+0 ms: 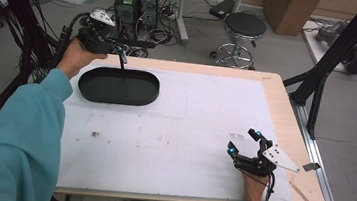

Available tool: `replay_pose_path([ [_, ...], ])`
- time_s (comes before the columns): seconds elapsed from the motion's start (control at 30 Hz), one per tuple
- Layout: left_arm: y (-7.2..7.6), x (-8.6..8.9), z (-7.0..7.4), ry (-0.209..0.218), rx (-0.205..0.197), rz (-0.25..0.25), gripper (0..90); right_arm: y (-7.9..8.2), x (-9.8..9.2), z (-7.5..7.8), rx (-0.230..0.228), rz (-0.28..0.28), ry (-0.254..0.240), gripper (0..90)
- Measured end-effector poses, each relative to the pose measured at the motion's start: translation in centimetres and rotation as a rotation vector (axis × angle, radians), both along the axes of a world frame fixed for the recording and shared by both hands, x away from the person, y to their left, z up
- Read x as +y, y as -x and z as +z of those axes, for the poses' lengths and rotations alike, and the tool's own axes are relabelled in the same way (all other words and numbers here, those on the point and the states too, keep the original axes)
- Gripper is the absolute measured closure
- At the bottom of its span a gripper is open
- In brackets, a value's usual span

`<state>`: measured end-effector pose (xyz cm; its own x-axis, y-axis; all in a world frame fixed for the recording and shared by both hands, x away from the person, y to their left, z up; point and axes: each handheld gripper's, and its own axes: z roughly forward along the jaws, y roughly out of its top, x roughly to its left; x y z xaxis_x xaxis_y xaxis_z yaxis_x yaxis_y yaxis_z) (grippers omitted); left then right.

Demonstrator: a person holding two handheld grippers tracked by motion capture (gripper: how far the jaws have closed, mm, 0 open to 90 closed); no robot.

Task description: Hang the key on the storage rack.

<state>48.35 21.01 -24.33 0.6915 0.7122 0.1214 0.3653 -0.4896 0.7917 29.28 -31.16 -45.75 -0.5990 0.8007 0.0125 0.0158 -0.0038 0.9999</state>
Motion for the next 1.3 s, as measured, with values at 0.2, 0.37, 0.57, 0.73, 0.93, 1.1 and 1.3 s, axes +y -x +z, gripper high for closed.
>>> replay_pose_path([
  [0.2, -1.1, -0.1, -0.2, -0.026, 0.023, -0.018, 88.3, 0.0, 0.0, 0.0, 0.002, 0.000, -0.001, 9.5],
  [0.37, -1.7, -0.2, -0.7, -0.050, 0.039, -0.026, 88.3, 0.0, 0.0, 0.0, 0.002, 0.000, -0.002, 9.5],
  [0.57, -2.3, 0.0, -1.2, -0.050, 0.044, -0.021, 88.3, 0.0, 0.0, 0.0, 0.001, 0.000, -0.002, 9.5],
  [0.73, -2.6, 0.1, -1.4, -0.047, 0.048, -0.016, 88.3, 0.0, 0.0, 0.0, 0.002, 0.001, -0.003, 9.5],
  [0.93, -2.9, 0.4, -1.6, -0.049, 0.051, -0.010, 88.3, 0.0, 0.0, 0.0, 0.004, 0.002, -0.005, 9.5],
  [1.1, -3.1, 0.4, -1.7, -0.048, 0.048, -0.003, 88.3, 0.0, 0.0, 0.0, 0.004, 0.003, -0.006, 9.5],
  [1.3, -3.4, 0.4, -2.0, -0.059, 0.057, 0.007, 88.3, 0.0, 0.0, 0.0, 0.002, 0.002, -0.003, 9.5],
])
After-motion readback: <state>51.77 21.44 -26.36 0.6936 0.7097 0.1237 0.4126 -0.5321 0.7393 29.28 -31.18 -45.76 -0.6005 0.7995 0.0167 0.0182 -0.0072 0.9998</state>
